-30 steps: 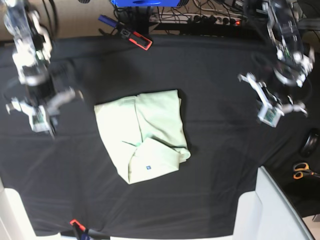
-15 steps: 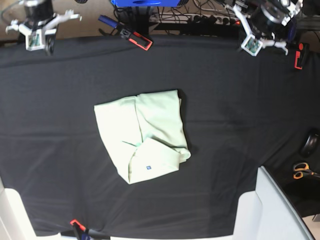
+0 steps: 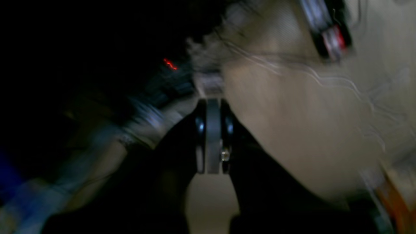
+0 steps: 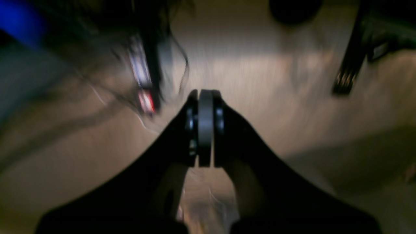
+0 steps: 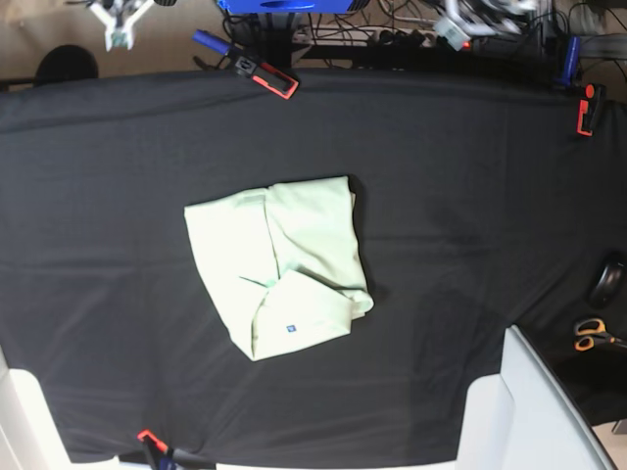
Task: Fold the T-shirt properly
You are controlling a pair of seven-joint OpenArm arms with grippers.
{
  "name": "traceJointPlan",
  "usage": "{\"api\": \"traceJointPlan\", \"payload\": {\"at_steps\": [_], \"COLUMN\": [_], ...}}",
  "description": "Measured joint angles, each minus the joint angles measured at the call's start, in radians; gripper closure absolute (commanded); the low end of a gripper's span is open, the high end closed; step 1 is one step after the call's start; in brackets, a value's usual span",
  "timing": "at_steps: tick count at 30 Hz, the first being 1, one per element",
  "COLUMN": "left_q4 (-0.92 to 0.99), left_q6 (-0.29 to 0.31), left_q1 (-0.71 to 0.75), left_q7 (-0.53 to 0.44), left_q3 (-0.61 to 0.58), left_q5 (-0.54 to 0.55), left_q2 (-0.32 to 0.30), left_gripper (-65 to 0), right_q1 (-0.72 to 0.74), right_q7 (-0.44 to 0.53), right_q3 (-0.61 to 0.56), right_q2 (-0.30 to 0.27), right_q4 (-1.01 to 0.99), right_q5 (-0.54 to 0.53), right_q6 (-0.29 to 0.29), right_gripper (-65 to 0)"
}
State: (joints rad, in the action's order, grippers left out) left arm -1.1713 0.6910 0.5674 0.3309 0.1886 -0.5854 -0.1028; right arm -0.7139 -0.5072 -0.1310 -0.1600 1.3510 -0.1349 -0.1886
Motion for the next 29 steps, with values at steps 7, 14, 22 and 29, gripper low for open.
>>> {"api": "traceJointPlan", "payload": {"at_steps": [7,14,22,29], "left_q4": [0.566,1.013,1.035,1.038], "left_q6": [-0.006,-0.233,-0.404,-0.407], "left_q1": [-0.292,-0.527,-0.534,-0.568], "left_q7": [-0.021,-0.329,-0.368,-0.372], "left_q3": [-0.064,-0.072,-0.061,-0.06], "left_q5": [0.119,0.071,-0.066,-0.066], "left_q2": [-0.008,0.011,0.036,0.035], "left_gripper": [0.0,0.0,0.0,0.0], "right_q1": [0.283,0.502,0.563,0.587], "right_q7": [0.337,1.003,0.964,0.912], "right_q3": [-0.193,-0.292,-0.292,-0.293], "right_q2": [0.01,-0.003,0.017,0.015], "right_q4": [-0.731,-1.353,-1.344,-1.351], "right_q5": [0.003,0.006,0.01,0.007], "right_q6": [0.007,0.205,0.226,0.226], "right_gripper": [0.0,0.0,0.0,0.0]}}
